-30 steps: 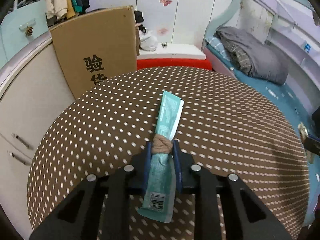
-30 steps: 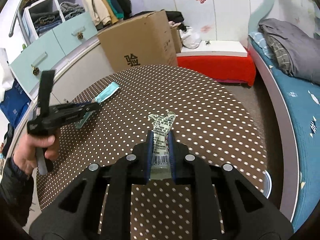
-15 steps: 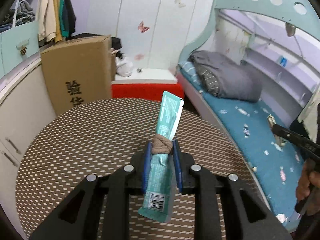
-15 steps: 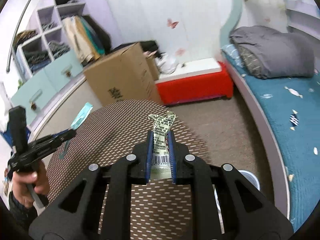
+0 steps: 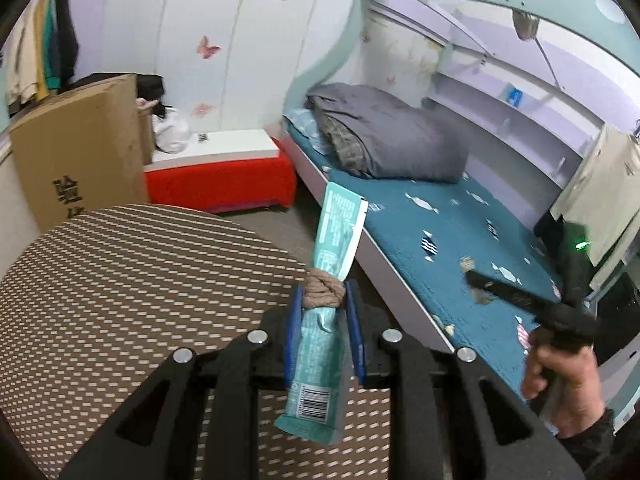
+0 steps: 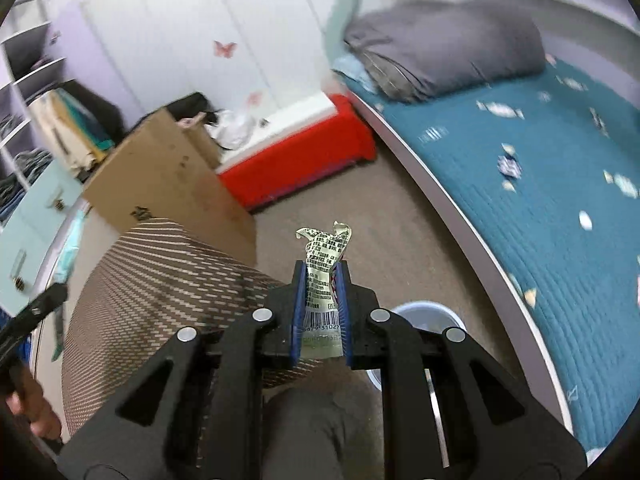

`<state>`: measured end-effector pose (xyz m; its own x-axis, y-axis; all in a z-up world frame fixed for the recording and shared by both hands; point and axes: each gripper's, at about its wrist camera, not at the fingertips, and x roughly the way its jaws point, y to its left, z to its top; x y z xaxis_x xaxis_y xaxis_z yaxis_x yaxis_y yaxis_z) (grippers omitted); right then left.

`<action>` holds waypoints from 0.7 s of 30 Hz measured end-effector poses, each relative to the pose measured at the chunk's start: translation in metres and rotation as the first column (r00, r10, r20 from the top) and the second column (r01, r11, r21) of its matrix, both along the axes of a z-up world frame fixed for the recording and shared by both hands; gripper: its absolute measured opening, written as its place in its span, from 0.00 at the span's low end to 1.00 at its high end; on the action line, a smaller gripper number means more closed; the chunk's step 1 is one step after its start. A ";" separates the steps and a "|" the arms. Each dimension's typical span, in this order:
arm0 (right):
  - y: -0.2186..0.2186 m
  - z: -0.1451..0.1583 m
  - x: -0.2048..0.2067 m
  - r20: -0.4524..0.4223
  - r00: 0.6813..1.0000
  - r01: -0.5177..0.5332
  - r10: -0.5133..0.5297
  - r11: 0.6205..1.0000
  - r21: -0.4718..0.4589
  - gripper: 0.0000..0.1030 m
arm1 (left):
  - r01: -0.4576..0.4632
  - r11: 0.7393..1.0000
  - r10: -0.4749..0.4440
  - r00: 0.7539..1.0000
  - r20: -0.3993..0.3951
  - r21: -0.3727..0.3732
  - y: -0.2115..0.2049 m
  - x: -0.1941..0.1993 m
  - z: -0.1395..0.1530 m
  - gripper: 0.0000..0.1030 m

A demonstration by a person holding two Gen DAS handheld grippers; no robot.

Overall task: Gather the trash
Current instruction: 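Carry the toothpaste tube and teal wrapper over the wastebasket and open both grippers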

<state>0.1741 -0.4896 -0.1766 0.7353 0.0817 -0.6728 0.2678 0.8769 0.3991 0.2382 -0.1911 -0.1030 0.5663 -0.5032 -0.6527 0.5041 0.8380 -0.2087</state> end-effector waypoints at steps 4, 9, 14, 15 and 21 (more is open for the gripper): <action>-0.020 -0.037 0.009 -0.065 0.998 0.025 -0.022 0.998 0.050 0.15 | 0.028 0.999 -0.027 0.999 -0.029 0.018 -0.035 0.005 -0.010 0.20; -0.039 -0.088 0.024 -0.149 0.988 0.059 -0.042 0.992 0.111 0.18 | 0.059 0.997 -0.055 0.995 -0.079 0.051 -0.077 0.016 -0.030 0.20; -0.064 -0.134 0.024 -0.213 0.971 0.149 -0.108 0.971 0.188 0.70 | 0.095 0.992 -0.083 0.988 -0.132 0.084 -0.116 0.027 -0.054 0.20; -0.067 -0.135 0.022 -0.209 0.972 0.152 -0.110 0.969 0.196 0.71 | 0.101 0.991 -0.088 0.987 -0.137 0.091 -0.120 0.028 -0.057 0.20; -0.085 -0.125 0.006 -0.167 0.976 0.177 -0.141 0.959 0.222 0.84 | 0.159 0.978 -0.132 0.973 -0.189 0.137 -0.156 0.034 -0.086 0.21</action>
